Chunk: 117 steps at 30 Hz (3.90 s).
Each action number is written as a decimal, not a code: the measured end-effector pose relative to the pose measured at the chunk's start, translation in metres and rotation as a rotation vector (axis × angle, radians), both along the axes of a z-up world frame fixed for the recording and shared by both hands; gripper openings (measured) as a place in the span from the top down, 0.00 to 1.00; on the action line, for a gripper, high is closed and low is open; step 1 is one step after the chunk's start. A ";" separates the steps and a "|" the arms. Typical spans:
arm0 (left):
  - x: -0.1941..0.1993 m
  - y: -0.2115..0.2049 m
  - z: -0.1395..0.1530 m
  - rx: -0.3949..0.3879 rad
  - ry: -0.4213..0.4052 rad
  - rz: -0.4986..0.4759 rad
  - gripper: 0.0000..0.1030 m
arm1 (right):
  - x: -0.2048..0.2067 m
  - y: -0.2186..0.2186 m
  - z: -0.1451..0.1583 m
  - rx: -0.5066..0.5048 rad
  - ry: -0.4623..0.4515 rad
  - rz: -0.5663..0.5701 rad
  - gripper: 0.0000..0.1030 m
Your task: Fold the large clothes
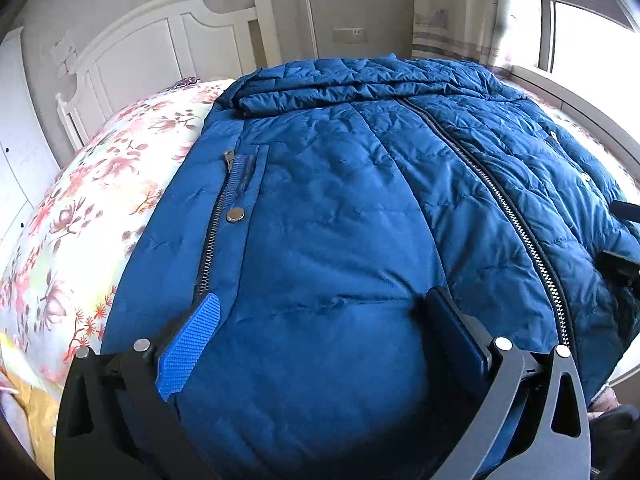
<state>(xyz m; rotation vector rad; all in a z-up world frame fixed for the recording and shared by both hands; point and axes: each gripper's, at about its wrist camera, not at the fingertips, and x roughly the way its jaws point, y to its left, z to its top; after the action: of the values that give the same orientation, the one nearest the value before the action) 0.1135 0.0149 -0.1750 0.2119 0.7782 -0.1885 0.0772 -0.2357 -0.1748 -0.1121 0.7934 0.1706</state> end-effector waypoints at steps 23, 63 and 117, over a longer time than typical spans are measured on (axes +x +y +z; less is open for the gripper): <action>0.042 -0.052 0.000 -0.023 0.069 -0.059 0.04 | 0.015 0.029 -0.003 0.012 -0.085 0.072 0.26; -0.038 0.076 0.010 -0.116 -0.101 0.121 0.04 | -0.048 0.014 0.001 -0.081 -0.134 0.105 0.15; -0.033 0.112 0.004 -0.390 0.006 0.033 0.69 | -0.080 -0.115 -0.034 0.606 -0.187 -0.004 0.61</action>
<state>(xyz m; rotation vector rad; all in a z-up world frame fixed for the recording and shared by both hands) 0.0801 0.1266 -0.1706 -0.1705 0.7356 -0.3053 -0.0024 -0.3503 -0.2090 0.4407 0.5289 0.3833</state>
